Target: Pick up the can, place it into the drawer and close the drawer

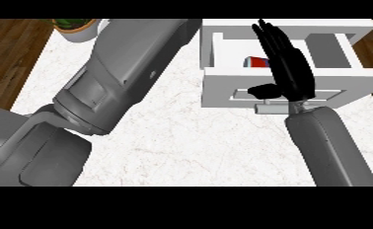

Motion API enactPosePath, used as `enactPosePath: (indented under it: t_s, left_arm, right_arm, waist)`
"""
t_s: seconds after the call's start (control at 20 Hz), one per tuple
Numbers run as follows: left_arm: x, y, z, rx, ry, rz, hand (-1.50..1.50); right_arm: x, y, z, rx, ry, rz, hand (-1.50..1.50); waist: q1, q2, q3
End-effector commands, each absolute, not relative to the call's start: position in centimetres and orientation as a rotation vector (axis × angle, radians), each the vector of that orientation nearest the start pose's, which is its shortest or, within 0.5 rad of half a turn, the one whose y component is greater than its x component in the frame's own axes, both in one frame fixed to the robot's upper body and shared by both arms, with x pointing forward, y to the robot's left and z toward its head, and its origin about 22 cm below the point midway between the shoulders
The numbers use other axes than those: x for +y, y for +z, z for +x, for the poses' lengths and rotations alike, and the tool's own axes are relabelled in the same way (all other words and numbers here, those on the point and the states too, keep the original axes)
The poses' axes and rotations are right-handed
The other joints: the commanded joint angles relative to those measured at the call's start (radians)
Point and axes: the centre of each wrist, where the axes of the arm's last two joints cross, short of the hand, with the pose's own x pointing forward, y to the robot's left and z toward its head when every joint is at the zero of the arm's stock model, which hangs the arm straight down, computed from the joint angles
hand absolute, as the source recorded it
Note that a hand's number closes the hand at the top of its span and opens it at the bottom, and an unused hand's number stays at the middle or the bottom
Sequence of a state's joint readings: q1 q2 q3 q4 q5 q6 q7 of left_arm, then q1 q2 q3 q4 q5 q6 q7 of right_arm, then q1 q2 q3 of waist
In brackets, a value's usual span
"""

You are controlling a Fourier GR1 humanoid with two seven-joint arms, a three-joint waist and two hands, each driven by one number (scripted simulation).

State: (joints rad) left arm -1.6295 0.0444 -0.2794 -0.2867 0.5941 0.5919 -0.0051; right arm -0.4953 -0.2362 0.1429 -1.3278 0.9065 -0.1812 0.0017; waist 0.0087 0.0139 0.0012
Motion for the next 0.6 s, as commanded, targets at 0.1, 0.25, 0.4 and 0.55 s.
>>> enactPosePath:
  t_s: [0.1, 0.25, 0.4, 0.55]
  left_arm:
    - [2.3, 27.6, 45.3, -1.734, 0.028, 0.083, -1.5]
    - [2.5, 27.7, 45.0, -1.703, 0.018, 0.062, -1.5]
    - [3.1, 25.4, 45.0, -1.718, 0.02, 0.073, -1.5]
    - [5.2, 27.1, 45.5, -1.71, 0.007, 0.075, -1.5]
  right_arm:
    - [-19.2, 5.7, 38.4, -1.771, 0.969, -1.054, -1.5]
    - [-19.5, 5.1, 39.4, -1.741, 0.929, -1.107, -1.5]
    - [-18.1, 6.7, 41.3, -1.758, 0.871, -1.189, -1.5]
    - [-18.7, 6.4, 42.3, -1.783, 0.834, -1.238, -1.5]
  waist:
    - [0.022, 0.002, 0.0]
    - [0.042, -0.011, 0.0]
    - [0.053, -0.011, -0.001]
    - [0.054, -0.003, 0.0]
